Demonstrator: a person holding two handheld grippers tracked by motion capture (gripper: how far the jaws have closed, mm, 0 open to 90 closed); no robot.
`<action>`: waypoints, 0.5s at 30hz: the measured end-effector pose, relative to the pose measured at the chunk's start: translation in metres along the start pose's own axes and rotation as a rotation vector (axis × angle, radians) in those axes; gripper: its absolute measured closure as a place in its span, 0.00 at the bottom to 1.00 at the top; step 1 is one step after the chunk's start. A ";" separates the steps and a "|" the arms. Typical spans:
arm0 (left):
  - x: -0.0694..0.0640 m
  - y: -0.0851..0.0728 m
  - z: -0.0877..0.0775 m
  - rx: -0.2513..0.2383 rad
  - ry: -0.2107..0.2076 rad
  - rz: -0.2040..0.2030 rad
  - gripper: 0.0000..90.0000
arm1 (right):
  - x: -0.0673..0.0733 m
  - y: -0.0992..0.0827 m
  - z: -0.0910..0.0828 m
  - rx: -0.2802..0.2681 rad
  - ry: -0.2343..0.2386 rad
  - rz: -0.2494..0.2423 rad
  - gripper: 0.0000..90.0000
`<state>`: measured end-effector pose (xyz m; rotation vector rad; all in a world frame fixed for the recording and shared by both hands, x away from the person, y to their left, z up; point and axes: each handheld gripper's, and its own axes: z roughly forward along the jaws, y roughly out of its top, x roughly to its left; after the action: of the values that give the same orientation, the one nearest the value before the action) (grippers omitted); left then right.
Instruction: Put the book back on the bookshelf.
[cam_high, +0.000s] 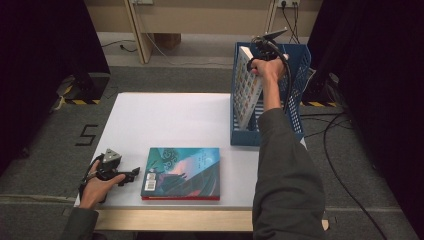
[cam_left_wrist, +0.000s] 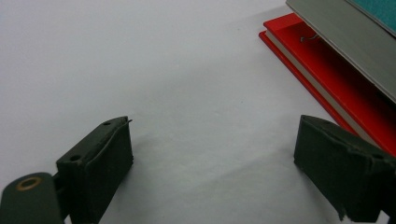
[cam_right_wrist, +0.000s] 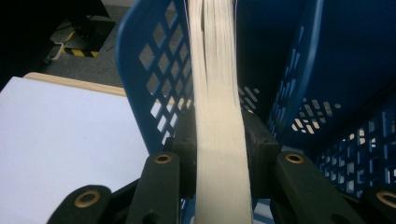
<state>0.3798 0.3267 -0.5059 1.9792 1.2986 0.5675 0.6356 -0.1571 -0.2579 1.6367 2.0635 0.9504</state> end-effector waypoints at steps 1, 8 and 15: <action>0.000 0.000 0.000 0.000 0.000 0.001 0.12 | 0.000 -0.001 0.000 -0.007 0.007 0.008 0.79; 0.000 0.000 0.000 0.000 0.001 0.002 0.12 | 0.000 0.003 -0.014 -0.056 0.052 0.031 0.76; 0.000 0.000 0.000 0.000 0.001 0.001 0.12 | -0.004 -0.003 -0.031 -0.054 0.063 -0.008 0.68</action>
<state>0.3797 0.3266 -0.5058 1.9802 1.2987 0.5687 0.6151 -0.1706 -0.2380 1.5895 2.0640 1.0584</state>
